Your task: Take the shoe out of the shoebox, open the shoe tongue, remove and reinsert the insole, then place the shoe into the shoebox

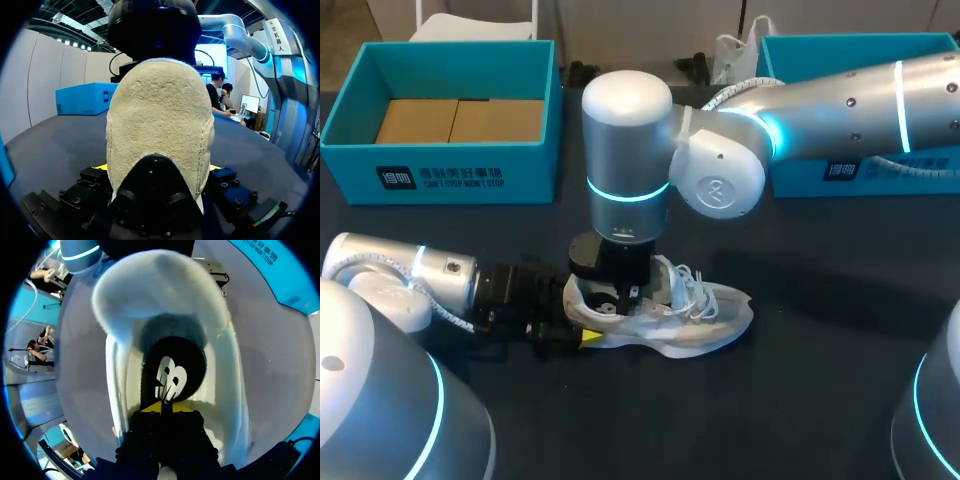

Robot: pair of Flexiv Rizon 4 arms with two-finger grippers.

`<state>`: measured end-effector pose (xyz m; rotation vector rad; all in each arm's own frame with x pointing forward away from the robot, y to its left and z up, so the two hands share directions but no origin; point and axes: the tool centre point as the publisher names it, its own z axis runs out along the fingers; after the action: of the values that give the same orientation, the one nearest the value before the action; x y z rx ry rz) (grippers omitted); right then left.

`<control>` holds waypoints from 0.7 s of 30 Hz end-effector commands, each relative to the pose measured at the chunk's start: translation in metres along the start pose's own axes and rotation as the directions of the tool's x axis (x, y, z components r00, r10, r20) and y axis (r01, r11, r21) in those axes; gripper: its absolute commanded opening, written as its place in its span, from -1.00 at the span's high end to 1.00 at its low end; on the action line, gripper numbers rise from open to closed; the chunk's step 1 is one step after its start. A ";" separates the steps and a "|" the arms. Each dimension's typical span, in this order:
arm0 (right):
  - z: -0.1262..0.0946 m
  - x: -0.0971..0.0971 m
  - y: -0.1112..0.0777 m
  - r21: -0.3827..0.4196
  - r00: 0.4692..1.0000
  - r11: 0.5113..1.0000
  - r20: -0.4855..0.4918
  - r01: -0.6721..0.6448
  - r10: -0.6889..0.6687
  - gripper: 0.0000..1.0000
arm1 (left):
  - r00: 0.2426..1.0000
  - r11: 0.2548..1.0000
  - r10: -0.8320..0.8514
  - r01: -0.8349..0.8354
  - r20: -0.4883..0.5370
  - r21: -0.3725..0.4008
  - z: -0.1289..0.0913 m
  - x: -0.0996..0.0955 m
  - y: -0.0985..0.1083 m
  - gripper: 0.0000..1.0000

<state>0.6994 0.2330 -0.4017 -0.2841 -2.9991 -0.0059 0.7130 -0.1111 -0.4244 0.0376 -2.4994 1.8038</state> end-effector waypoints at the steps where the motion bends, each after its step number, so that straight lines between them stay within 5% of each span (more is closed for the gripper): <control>1: -0.023 0.008 -0.019 -0.008 0.999 1.000 0.038 -0.006 0.006 1.00 | 1.000 1.000 -0.001 0.001 0.002 -0.001 0.001 -0.002 0.004 1.00; 21: -0.074 -0.009 -0.002 -0.044 0.990 0.994 0.101 0.101 -0.097 1.00 | 1.000 1.000 -0.001 0.001 0.002 -0.001 0.001 -0.002 0.004 1.00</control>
<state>0.7154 0.2266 -0.3346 -0.1518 -3.1117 -0.0815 0.7135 -0.1105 -0.4247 0.0403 -2.5016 1.8029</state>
